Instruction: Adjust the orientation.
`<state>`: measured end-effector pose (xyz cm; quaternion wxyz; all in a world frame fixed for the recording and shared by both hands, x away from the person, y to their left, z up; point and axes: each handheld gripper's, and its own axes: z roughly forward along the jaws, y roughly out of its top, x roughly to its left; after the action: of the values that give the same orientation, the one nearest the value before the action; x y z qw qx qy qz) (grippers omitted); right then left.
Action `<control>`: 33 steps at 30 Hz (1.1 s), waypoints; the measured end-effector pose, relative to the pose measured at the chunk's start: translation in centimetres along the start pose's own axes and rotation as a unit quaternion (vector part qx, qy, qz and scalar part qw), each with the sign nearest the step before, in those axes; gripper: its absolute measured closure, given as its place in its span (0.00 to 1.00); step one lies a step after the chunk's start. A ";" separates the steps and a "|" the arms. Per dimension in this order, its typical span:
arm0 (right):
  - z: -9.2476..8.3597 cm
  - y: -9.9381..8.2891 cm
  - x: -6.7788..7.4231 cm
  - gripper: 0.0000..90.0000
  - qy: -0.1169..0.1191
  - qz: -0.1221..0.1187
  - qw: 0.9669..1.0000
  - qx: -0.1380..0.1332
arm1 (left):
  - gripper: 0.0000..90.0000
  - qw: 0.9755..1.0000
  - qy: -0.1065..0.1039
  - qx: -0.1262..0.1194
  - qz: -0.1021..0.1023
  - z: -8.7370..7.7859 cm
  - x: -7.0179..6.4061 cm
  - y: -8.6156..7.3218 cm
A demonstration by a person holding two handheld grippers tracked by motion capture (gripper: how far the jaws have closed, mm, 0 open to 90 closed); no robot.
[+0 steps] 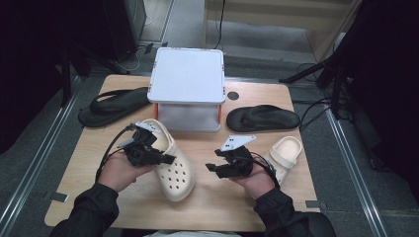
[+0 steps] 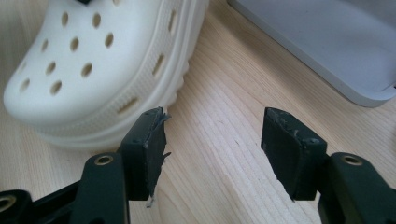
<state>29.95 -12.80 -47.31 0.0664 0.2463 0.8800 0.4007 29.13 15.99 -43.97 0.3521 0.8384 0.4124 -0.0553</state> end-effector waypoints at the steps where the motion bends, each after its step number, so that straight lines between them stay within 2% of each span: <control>1: 0.0 -0.1 0.0 0.45 -0.001 0.001 1.000 -0.001 | 0.87 1.000 -0.004 0.002 0.000 0.3 -0.1 0.1; 4: -0.2 -0.2 0.0 0.45 -0.004 0.002 1.000 -0.002 | 0.86 1.000 -0.009 0.002 -0.001 1.0 -0.3 0.3; 8: -0.4 -0.4 0.0 0.45 -0.007 0.004 1.000 -0.004 | 0.86 1.000 -0.004 0.004 0.000 1.7 -0.7 0.4; 13: -0.5 -0.6 0.0 0.45 -0.011 0.005 1.000 -0.004 | 0.85 1.000 -0.006 0.027 -0.010 3.0 0.0 0.5; 15: -0.5 -0.6 0.0 0.45 -0.011 0.006 1.000 -0.002 | 0.84 1.000 -0.003 0.027 -0.013 3.2 0.2 0.5; 20: -0.5 -0.7 0.1 0.45 -0.011 0.006 1.000 -0.003 | 0.77 0.999 0.012 0.033 -0.006 3.3 0.4 0.5; 22: -0.5 -0.7 0.2 0.45 -0.011 0.007 1.000 -0.004 | 0.74 1.000 0.011 0.026 0.001 3.0 0.5 0.6; 25: -0.5 -0.7 0.3 0.46 -0.015 0.009 1.000 -0.001 | 0.64 1.000 0.008 0.028 0.010 2.4 0.7 0.7; 30: -0.7 -0.6 0.6 0.47 -0.010 0.018 1.000 -0.005 | 0.60 1.000 0.010 0.006 0.024 0.7 0.8 1.0; 33: -0.9 -0.5 1.1 0.47 -0.005 0.025 1.000 -0.012 | 0.59 0.999 0.019 -0.008 0.034 -0.5 0.7 1.2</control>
<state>28.50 -13.11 -46.99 0.0638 0.2689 0.8684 0.4118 30.36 16.32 -43.22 0.3520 0.8502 0.3908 -0.0239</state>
